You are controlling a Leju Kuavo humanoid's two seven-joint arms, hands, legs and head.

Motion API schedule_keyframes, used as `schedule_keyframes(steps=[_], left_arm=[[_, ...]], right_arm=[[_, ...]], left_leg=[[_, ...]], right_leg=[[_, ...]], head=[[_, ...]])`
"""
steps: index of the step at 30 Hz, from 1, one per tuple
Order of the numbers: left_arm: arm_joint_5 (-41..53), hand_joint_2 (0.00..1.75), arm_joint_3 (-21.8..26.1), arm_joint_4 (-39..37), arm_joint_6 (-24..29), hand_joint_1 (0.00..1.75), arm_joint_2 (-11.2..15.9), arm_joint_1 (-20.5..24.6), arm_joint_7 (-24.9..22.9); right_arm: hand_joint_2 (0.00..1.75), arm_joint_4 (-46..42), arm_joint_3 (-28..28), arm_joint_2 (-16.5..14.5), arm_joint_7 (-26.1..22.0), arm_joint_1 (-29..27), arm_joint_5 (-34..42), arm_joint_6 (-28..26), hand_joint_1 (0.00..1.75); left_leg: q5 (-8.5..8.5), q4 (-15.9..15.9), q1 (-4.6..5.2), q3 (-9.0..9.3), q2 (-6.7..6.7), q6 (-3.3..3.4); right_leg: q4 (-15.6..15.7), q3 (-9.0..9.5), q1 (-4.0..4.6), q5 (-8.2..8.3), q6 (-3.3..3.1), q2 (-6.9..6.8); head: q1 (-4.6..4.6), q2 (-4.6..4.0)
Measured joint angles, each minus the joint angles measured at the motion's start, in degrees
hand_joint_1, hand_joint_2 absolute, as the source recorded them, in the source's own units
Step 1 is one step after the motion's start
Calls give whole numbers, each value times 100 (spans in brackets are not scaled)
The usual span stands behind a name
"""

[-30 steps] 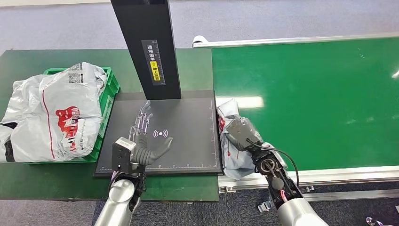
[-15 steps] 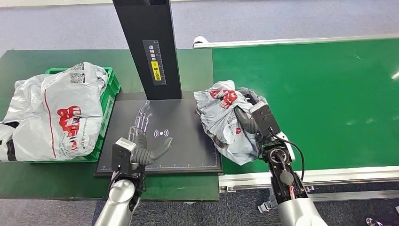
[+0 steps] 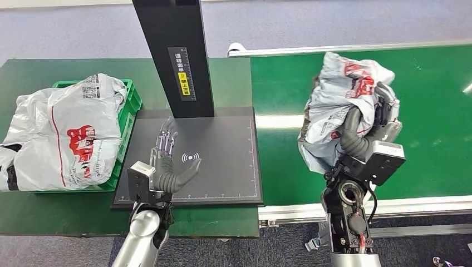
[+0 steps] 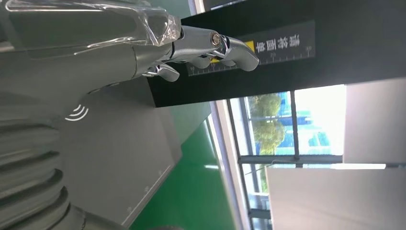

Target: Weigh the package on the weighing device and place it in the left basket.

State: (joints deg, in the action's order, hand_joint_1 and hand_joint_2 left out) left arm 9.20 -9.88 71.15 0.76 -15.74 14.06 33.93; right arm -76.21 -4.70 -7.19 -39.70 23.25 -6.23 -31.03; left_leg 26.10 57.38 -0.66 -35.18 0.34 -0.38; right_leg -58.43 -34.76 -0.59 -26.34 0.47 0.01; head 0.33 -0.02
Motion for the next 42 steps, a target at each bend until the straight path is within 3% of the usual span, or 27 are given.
schedule_keyframes(steps=[3,8,11,14,25,29,32,42], left_arm=[[-93,175,-5,-7,59,0,1,27,38],[-154,175,-22,-13,-8,0,20,52,73],[-178,175,-38,-45,-119,0,28,103,73],[-215,175,-39,-77,-153,0,47,136,73],[-313,175,-37,-84,-215,0,99,153,69],[-325,175,-36,-83,-209,0,107,151,64],[-333,175,-29,-62,-172,0,111,115,50],[-307,175,5,167,-95,0,113,-80,-31]], right_arm=[[175,-15,-182,18,161,-8,-179,413,175],[175,735,-917,139,1006,280,-1758,2220,175],[175,1230,-1413,171,1095,373,-2398,3137,175],[175,1597,-1792,203,1075,433,-2497,3765,175],[175,2142,-2495,360,848,686,-2396,4948,175],[175,2203,-2581,405,725,709,-2239,5018,175],[175,2195,-2542,417,824,713,-2093,4758,175],[175,1753,-1884,378,1039,672,-1947,2896,175]], left_leg=[[1,-1,0,4,8,-1],[-1,-2,-3,14,7,-3],[-5,-1,-6,12,-7,-3],[-5,-1,-5,8,-9,-3],[-4,0,-2,18,-10,-1],[-4,0,-2,21,-9,-2],[-4,0,-2,21,-9,-2],[-4,0,-1,22,-8,-1]], right_leg=[[0,1,0,1,-2,5],[-1,7,3,5,-7,3],[-2,10,6,3,-7,-6],[-2,9,6,3,-6,-6],[1,19,2,2,-3,-6],[1,22,2,2,-3,-6],[1,23,2,2,-3,-5],[1,23,2,2,-3,-5]], head=[[0,0],[-1,1],[-1,1],[0,0],[0,1],[-1,1],[-1,1],[0,1]])
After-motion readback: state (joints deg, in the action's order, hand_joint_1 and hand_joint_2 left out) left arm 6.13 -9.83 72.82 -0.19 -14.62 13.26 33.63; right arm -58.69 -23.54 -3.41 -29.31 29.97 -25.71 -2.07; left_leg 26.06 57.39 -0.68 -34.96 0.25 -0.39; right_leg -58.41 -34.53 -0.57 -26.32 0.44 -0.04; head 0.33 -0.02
